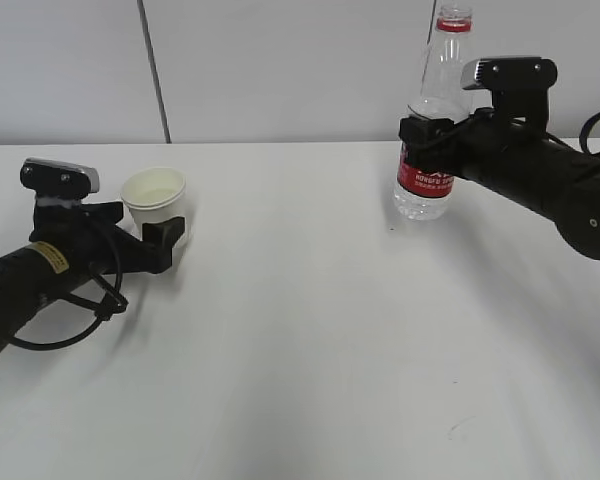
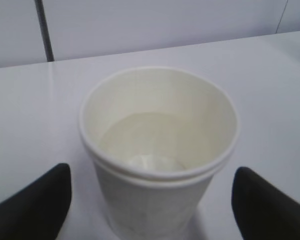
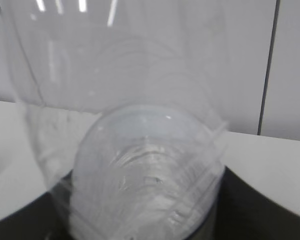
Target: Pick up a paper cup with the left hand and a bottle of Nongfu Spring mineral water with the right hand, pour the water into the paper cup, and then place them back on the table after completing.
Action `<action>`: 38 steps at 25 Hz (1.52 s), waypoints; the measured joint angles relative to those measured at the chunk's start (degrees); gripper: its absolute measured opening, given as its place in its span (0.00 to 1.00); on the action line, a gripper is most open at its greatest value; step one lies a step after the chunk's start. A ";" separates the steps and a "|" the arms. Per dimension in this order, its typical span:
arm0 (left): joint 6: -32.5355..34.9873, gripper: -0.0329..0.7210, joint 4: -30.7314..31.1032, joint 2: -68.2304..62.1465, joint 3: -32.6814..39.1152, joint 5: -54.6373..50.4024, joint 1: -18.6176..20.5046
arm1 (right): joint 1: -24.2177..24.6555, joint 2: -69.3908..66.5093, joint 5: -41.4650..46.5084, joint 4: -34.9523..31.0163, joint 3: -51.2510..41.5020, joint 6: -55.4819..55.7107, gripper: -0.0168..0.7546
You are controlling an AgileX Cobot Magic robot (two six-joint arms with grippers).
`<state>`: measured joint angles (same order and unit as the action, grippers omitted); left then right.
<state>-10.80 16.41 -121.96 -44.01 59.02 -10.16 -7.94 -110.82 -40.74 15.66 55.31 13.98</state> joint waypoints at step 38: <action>0.21 0.82 2.56 8.81 7.94 -0.78 0.00 | 0.00 -8.99 -5.37 -1.08 0.00 -0.21 0.55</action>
<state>-10.59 18.98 -113.15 -36.07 58.23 -10.16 -7.94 -119.81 -46.11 14.59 55.31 13.77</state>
